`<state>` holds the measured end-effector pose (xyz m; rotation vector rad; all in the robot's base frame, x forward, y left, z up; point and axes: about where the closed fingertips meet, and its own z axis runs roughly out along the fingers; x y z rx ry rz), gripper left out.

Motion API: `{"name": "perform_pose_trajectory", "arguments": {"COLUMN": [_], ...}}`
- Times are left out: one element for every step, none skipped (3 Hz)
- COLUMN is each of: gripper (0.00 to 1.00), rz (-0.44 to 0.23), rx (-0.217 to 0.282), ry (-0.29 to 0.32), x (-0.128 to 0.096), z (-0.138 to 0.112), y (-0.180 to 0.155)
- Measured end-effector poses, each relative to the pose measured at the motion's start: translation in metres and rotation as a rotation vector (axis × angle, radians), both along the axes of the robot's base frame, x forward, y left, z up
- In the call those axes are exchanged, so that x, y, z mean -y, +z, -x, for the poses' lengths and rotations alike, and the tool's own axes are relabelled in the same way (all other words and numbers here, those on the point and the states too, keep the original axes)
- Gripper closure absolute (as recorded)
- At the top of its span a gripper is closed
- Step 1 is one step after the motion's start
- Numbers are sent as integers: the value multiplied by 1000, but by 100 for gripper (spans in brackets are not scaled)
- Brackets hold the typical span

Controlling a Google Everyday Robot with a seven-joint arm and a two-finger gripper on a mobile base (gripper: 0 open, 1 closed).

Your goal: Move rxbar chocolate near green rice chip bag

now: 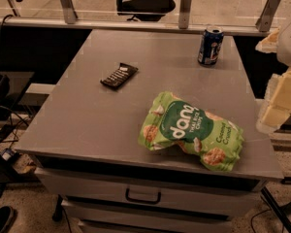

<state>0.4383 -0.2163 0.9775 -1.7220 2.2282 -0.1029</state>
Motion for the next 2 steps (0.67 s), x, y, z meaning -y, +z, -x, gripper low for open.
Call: {"name": "perform_pose_trajectory", "arguments": {"gripper": [0, 0], "rz": [0, -51], "rx": [0, -1], "ry": [0, 115], "x": [0, -47], "z": [0, -29], "y": [0, -12]}}
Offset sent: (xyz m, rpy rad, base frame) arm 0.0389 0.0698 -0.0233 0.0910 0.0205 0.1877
